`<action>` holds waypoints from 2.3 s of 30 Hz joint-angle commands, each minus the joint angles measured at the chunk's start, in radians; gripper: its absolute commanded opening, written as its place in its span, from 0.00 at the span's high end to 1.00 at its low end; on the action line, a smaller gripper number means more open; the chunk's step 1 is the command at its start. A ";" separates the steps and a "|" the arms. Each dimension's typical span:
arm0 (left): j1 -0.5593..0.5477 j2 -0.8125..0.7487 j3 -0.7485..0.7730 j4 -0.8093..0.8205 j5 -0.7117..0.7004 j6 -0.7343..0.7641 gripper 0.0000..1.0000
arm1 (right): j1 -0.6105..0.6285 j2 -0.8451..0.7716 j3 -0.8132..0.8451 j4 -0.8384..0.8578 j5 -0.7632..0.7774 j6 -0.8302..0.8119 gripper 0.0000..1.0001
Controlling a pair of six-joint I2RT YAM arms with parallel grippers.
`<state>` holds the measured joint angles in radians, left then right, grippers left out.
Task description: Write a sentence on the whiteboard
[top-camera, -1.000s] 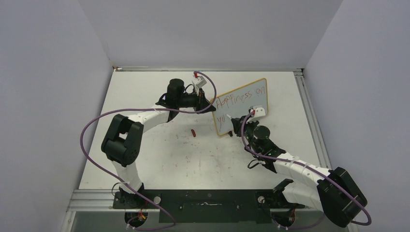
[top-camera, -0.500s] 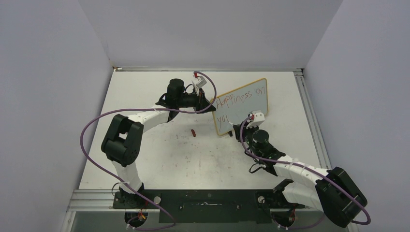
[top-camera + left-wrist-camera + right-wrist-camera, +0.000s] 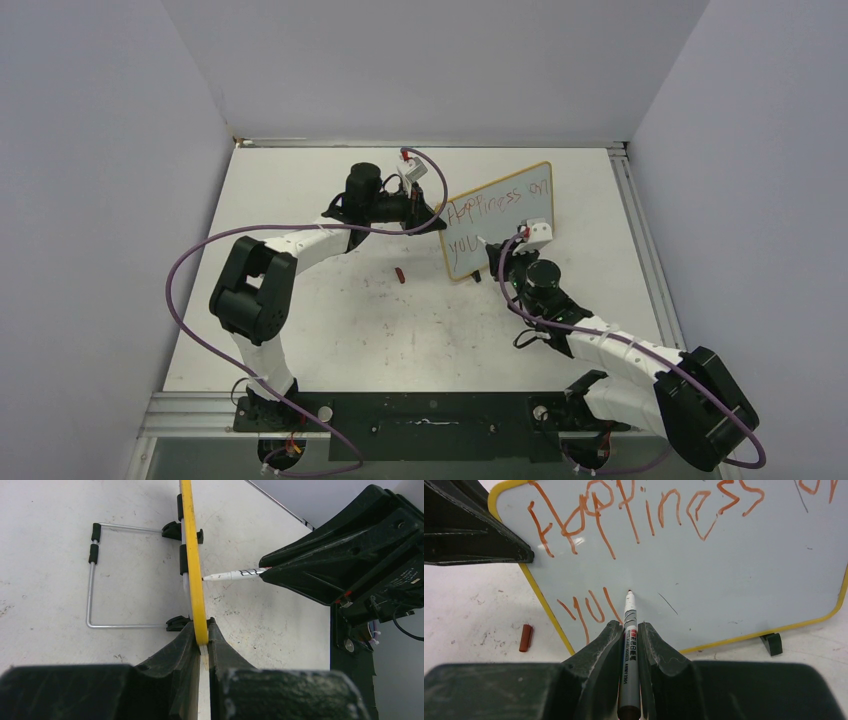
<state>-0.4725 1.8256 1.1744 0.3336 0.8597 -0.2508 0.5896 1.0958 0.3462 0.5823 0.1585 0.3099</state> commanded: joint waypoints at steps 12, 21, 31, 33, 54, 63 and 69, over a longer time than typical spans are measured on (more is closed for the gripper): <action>-0.014 -0.028 0.028 0.018 0.048 -0.008 1.00 | -0.005 0.020 -0.024 0.059 0.009 0.012 0.95; -0.014 -0.028 0.030 0.015 0.048 -0.008 1.00 | -0.005 0.029 -0.065 0.059 0.029 0.020 0.95; -0.014 -0.028 0.030 0.016 0.047 -0.007 1.00 | -0.006 -0.096 -0.024 0.000 0.032 0.010 0.95; -0.014 -0.029 0.029 0.016 0.046 -0.007 1.00 | -0.005 -0.109 -0.013 0.003 0.034 0.010 0.95; -0.015 -0.030 0.032 0.003 0.045 0.004 1.00 | -0.033 -0.022 0.018 0.070 0.069 -0.018 0.95; -0.015 -0.030 0.031 0.001 0.044 0.005 1.00 | -0.042 0.010 -0.007 0.058 0.026 0.001 0.95; -0.015 -0.030 0.032 0.002 0.045 0.005 1.00 | -0.040 0.037 -0.041 0.053 0.017 0.028 0.95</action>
<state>-0.4751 1.8256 1.1744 0.3328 0.8555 -0.2501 0.5503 1.1095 0.3344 0.6182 0.1970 0.3088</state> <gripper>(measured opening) 0.063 0.149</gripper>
